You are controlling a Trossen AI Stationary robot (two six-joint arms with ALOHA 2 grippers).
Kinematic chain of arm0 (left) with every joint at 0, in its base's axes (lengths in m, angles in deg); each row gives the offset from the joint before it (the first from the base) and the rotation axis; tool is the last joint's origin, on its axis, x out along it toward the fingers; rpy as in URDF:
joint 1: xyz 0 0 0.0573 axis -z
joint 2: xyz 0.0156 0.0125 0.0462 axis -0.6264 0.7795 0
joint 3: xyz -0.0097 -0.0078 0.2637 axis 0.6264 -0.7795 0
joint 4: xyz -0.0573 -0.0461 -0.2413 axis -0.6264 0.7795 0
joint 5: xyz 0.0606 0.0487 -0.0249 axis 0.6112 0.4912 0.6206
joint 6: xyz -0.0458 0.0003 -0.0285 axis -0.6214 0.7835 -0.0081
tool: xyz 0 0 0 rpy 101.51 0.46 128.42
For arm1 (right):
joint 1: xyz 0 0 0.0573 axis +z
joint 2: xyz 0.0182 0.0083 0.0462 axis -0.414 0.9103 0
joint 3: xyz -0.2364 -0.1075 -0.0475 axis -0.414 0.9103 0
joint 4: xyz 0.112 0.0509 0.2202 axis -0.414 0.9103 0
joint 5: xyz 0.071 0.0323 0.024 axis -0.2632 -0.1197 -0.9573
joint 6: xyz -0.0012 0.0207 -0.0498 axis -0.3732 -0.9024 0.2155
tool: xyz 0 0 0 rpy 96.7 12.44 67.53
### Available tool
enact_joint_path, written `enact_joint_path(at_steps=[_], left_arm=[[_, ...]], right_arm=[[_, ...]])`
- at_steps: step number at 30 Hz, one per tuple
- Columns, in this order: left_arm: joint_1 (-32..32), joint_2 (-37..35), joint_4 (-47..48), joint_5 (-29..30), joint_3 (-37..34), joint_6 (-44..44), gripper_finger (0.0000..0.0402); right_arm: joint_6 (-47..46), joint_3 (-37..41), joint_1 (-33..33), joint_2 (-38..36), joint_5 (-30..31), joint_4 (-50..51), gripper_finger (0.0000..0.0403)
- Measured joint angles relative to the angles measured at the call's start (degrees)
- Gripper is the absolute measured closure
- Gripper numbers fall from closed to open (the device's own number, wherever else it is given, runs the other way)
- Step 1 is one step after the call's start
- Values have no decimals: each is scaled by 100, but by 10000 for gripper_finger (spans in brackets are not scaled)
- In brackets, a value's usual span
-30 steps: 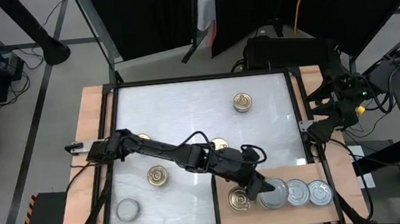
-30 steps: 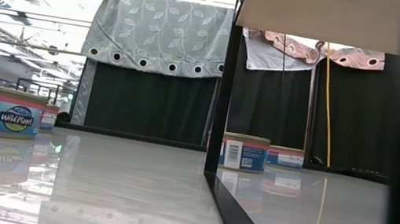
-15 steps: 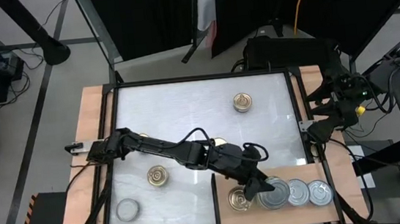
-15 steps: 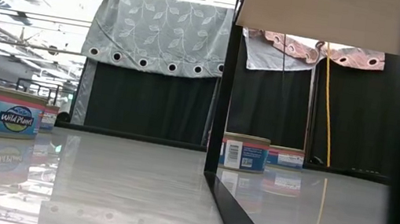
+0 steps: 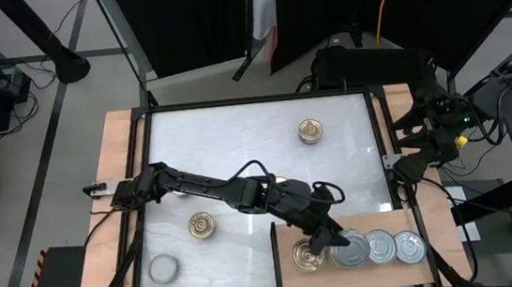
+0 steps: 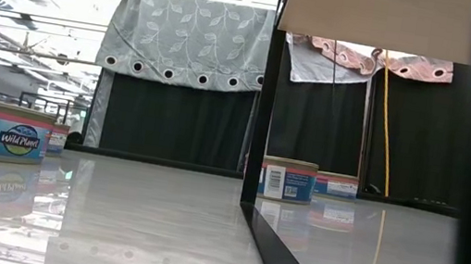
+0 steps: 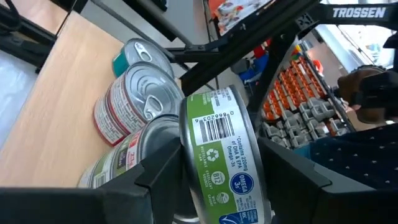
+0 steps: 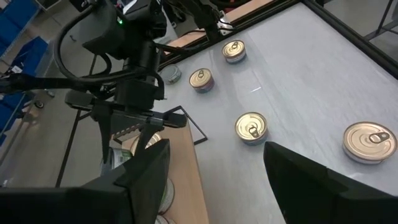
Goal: Stack canned seafood by type on shelf
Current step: Stack the green tuna can on top of the other green tuna can on the shelf
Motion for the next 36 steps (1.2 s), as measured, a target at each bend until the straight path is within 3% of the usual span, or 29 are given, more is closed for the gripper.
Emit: enact_joint_path(at_steps=[15,20,26,33,36], left_arm=[[11,7,-144,521,-2,1060,194],[43,4,-163,553,-2,1293,158],[96,4,-182,1033,-2,1635,118],[-78,-553,482,1594,168,82,151],[89,-977,1596,1963,181,1,193]], right_arm=[[0,2,-1,0,-2,41,151],[21,2,-2,0,0,41,151],[44,2,-2,0,0,99,151],[-254,2,-2,0,0,240,151],[-423,2,-2,24,67,235,151]])
